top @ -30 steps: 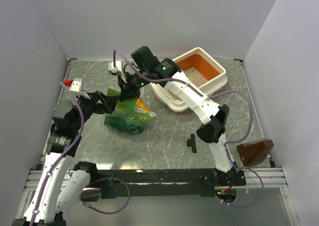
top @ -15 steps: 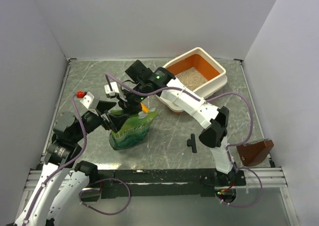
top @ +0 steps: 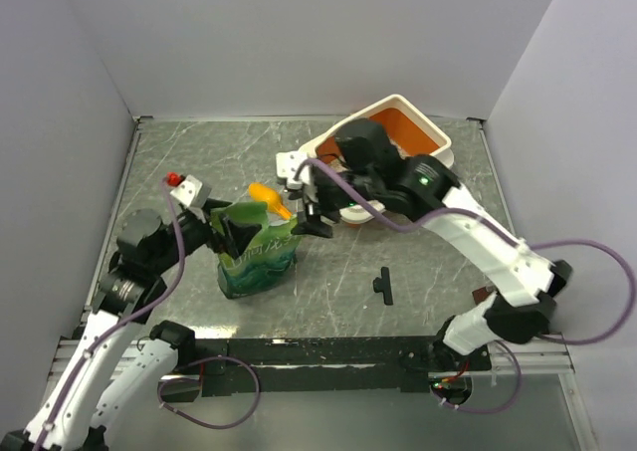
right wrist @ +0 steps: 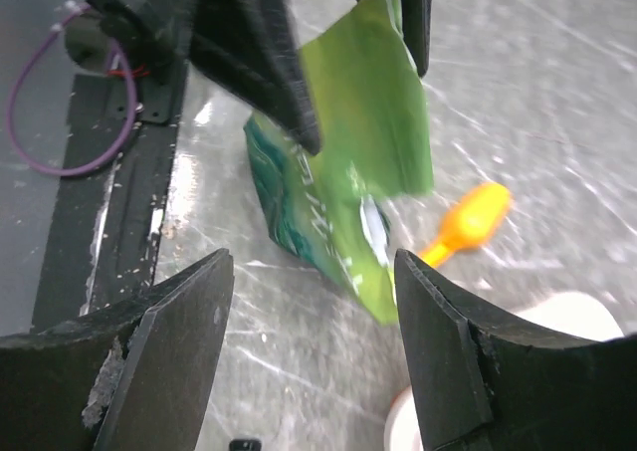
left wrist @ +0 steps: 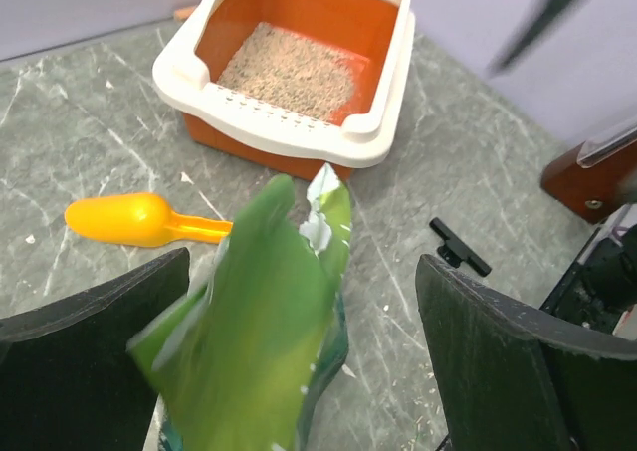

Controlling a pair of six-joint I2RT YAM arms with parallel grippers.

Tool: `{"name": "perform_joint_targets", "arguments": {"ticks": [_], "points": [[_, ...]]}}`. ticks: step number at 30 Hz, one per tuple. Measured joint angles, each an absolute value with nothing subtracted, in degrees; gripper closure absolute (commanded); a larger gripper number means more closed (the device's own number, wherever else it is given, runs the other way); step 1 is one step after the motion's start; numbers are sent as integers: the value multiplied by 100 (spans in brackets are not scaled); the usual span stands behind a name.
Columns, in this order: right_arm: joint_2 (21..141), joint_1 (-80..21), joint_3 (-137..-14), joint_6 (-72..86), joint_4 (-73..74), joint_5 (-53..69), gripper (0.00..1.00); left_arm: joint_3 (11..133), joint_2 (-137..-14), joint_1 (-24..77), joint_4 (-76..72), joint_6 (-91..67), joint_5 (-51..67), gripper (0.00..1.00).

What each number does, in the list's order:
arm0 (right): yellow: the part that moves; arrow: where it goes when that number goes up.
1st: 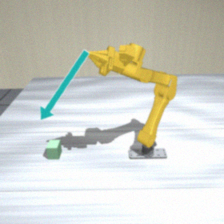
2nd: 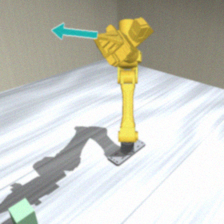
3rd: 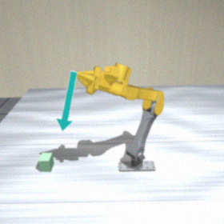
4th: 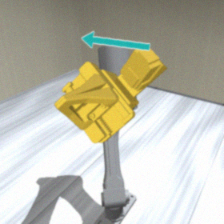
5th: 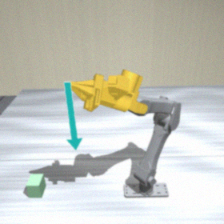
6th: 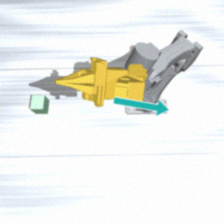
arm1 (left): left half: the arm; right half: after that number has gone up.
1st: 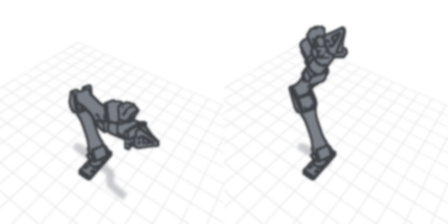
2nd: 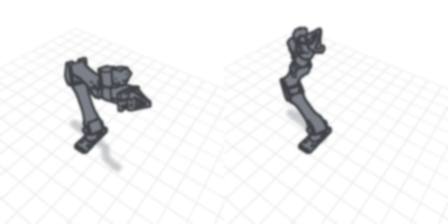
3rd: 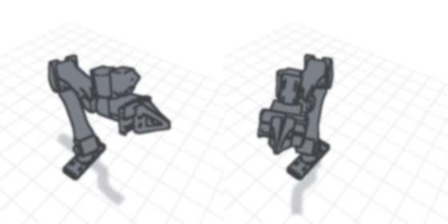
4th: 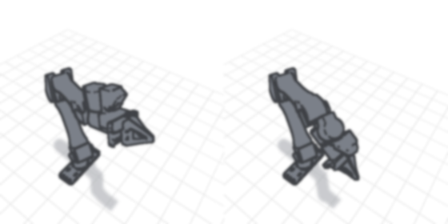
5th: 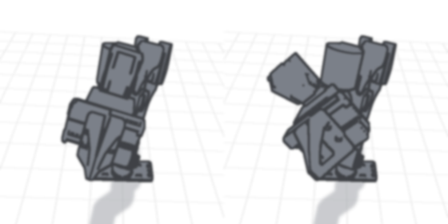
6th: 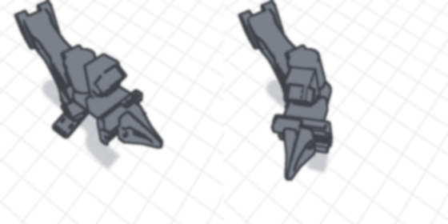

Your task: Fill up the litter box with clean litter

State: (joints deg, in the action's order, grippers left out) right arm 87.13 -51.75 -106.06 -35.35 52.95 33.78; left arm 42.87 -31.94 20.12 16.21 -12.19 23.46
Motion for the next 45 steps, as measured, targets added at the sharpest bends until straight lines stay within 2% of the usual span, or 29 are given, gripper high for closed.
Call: {"name": "perform_joint_targets", "arguments": {"ticks": [8,14,24,33,35,36,39,42,45], "points": [[7450,-5170,-9098,-3020,4705,2593,25,5092,-4399,2488,2141,-663,1800,1],[6617,-5170,-7793,-2652,4445,2486,25,5494,-5107,2696,2744,-403,1474,1],[6215,-5170,-7279,-2265,4003,2510,25,6372,-5524,2823,4073,-248,1153,1],[6215,-5170,-7150,-2086,3898,2622,24,6392,-5264,2888,4663,-279,1221,1],[6211,-5170,-7096,-2036,3846,2659,24,6351,-5234,2899,4665,-281,1234,9],[6206,-5170,-7065,-2023,3837,2668,24,6313,-5234,2908,4665,-279,1236,19],[6178,-5170,-6912,-1933,3760,2694,24,6222,-5336,2930,4674,-301,1273,65],[6110,-5170,-6726,-1835,3623,2698,24,6143,-5468,2947,4644,-338,1313,99],[6047,-5170,-6595,-1693,3500,2620,23,6038,-5489,2969,4622,-309,1321,99]]}}
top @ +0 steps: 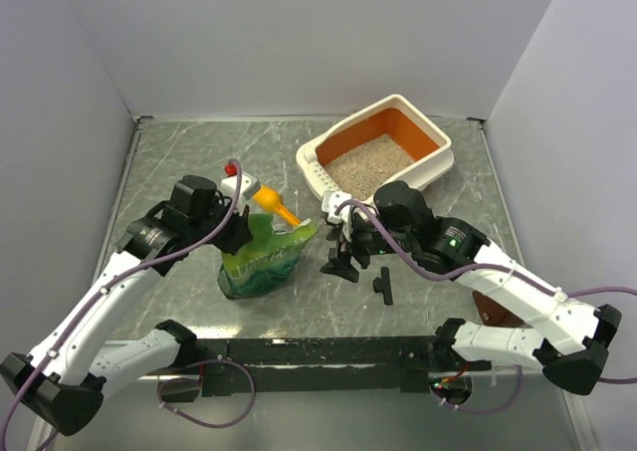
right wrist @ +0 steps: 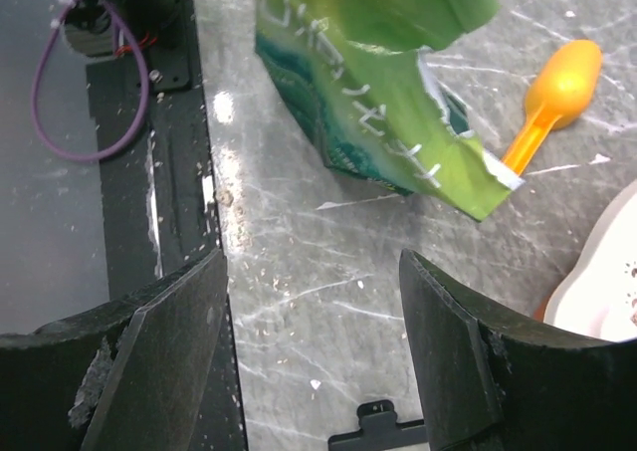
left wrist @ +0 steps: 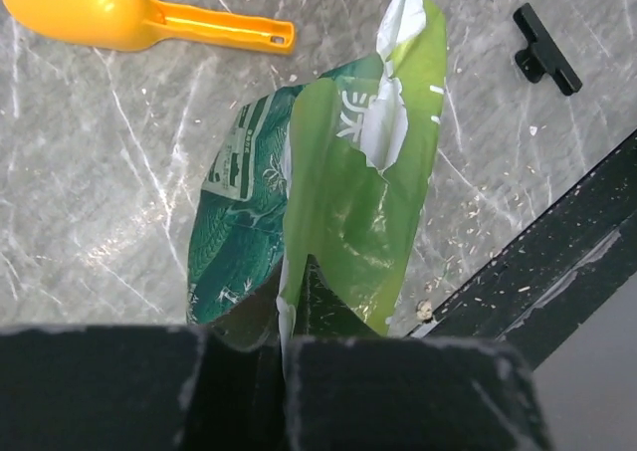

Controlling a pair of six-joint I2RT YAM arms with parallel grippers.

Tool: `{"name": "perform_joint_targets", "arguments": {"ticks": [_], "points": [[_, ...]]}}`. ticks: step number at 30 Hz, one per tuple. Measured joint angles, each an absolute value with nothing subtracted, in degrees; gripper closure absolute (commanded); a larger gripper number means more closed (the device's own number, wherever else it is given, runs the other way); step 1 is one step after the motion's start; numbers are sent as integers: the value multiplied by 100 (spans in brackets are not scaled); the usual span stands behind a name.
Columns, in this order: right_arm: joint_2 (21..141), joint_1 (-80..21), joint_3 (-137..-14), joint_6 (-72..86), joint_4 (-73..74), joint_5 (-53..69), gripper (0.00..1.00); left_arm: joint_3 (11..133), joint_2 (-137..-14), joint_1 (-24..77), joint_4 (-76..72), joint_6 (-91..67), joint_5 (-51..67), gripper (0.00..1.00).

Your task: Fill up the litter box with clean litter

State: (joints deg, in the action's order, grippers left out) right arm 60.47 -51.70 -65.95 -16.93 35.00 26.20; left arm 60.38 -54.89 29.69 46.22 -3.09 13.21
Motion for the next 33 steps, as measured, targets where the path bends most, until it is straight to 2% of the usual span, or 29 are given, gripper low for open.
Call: {"name": "perform_joint_targets", "arguments": {"ticks": [3,7,10,16,21,33], "points": [[6049,-5170,-6578,-1538,3310,2388,23,5894,-5304,2991,4423,-263,1245,99],[6267,-5098,-6746,-1361,3190,2040,25,5107,-4029,3026,3511,-209,1214,99],[6595,-4939,-6989,-1310,3002,1905,25,4941,-3321,3052,3352,73,1350,99],[7076,-4515,-7432,-1688,2950,2206,29,4921,-3699,3050,3181,740,2187,99],[7564,-4458,-8276,-2359,3625,2764,29,4672,-3616,3052,2974,1133,2812,99],[8683,-4460,-9043,-3380,4628,2993,21,4425,-3133,3105,2884,1435,3092,99]]}}
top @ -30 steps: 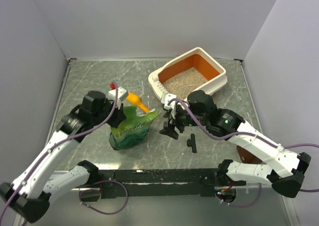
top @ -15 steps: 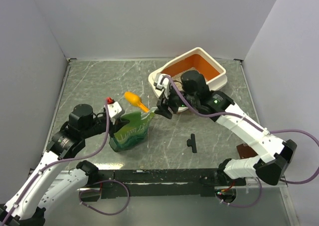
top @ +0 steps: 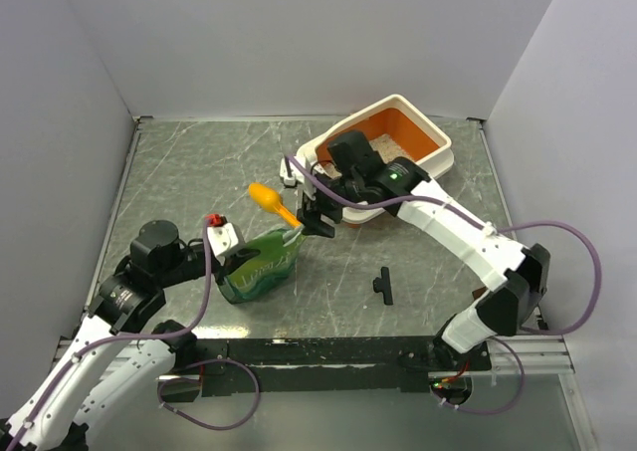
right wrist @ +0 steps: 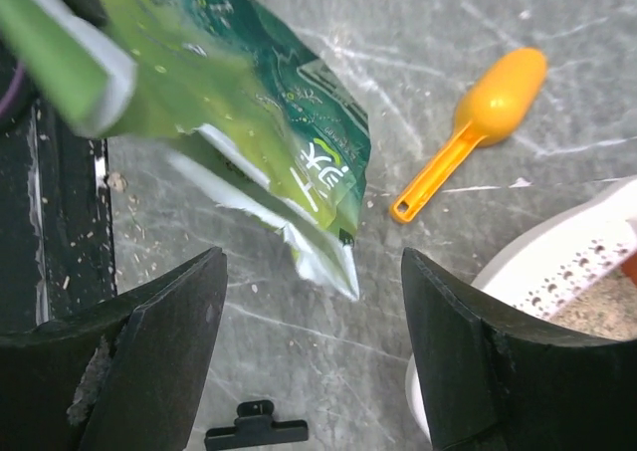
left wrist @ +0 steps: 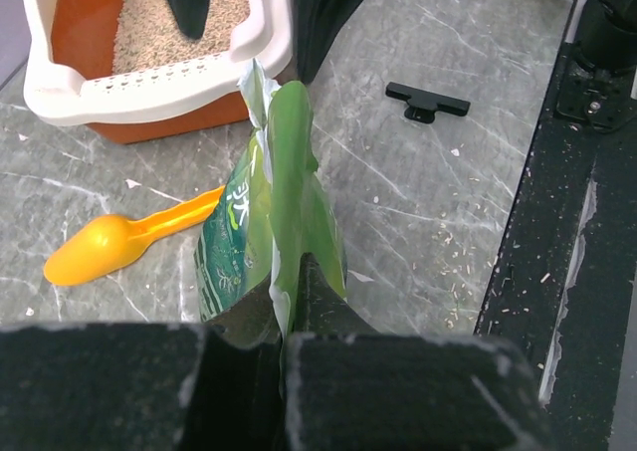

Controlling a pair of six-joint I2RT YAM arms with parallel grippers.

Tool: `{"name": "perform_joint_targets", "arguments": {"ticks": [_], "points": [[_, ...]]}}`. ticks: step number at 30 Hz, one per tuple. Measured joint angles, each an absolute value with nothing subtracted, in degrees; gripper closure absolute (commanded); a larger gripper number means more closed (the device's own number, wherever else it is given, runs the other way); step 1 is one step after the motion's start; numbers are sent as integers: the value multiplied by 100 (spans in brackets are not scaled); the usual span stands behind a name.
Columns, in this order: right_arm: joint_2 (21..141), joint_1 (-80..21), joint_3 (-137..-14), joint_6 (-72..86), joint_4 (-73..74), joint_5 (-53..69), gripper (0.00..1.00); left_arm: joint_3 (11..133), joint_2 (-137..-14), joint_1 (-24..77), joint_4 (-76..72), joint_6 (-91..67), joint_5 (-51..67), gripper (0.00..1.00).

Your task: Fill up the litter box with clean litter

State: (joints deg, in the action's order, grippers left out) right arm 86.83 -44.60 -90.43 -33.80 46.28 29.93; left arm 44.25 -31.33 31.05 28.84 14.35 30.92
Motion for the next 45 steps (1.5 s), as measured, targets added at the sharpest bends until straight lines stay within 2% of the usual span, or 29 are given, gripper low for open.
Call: {"name": "perform_joint_targets", "arguments": {"ticks": [14,30,39,40,41,45], "points": [[9321,-4718,-9539,-3546,4637,3210,19,4344,-2930,3492,2934,1479,2735,99],[9618,-4862,-9557,-3562,4641,3371,19,4335,-2823,3627,2961,1535,2460,99],[9874,-4890,-9542,-3767,4897,3636,25,4335,-2790,3699,2989,1535,2408,99],[9950,-4899,-9564,-3804,4945,3647,27,4335,-2790,3704,2991,1535,2410,99],[10033,-4910,-9579,-3828,4969,3649,36,4335,-2790,3708,2991,1535,2408,99],[10444,-4923,-9664,-3785,5041,3531,91,4335,-2790,3710,3000,1551,2338,99]]}}
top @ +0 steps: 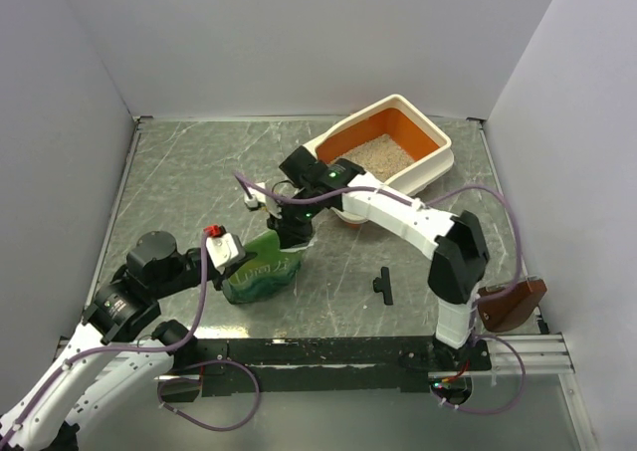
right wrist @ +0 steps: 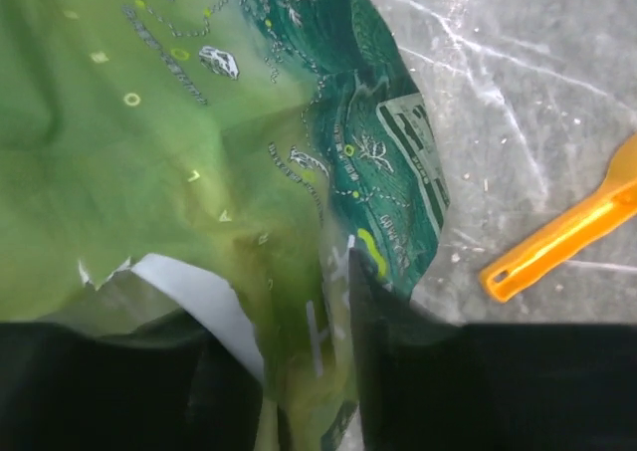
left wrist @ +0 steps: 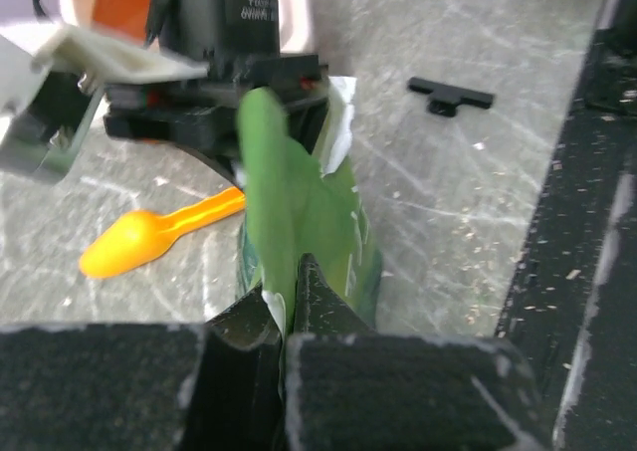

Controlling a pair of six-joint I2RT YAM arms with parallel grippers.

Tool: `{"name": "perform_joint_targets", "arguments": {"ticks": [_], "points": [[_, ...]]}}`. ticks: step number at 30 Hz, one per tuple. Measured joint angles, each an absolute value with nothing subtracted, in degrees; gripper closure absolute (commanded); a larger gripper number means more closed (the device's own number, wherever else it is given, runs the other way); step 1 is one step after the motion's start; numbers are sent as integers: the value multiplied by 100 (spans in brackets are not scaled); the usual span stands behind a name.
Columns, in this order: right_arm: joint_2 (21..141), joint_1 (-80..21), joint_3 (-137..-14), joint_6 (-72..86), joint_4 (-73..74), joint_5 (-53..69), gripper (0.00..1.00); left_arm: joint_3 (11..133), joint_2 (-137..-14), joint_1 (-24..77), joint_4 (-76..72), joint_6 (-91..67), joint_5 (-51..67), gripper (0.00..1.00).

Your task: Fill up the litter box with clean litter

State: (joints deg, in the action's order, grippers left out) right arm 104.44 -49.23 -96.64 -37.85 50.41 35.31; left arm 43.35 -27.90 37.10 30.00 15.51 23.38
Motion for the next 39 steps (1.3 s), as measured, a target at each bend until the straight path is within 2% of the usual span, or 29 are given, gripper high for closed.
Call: {"name": "perform_joint_targets", "arguments": {"ticks": [1,5,9,15,23,30,32,34,36,39], "points": [[10573,-4925,-9767,-3730,5094,3514,100,4335,-2799,3708,2998,1564,2257,99],[11146,-4945,-10558,-3249,5194,3247,100,4340,-2919,3704,2902,1621,1638,99],[11712,-4936,-11424,-2283,5033,2792,100,4348,-3162,3708,2624,1747,381,99],[11810,-4930,-11500,-554,4547,2016,100,4364,-3505,3787,2137,2036,-1166,99],[10676,-5087,-9865,982,3494,1640,100,4381,-3114,3798,2272,2624,-1114,99],[10567,-5155,-9568,1433,3341,1457,100,4257,-3059,3791,2399,2554,-792,99],[10600,-5146,-9570,1450,3328,1448,89,4139,-3037,3785,2257,2493,-784,99],[10621,-5127,-9638,1444,3389,1446,64,4012,-2987,3778,2088,2440,-777,99],[10639,-5094,-9782,1433,3448,1461,54,3927,-2934,3778,2008,2412,-779,99],[10595,-5026,-9963,1358,3470,1470,46,3870,-2875,3760,1949,2394,-779,99]]}}
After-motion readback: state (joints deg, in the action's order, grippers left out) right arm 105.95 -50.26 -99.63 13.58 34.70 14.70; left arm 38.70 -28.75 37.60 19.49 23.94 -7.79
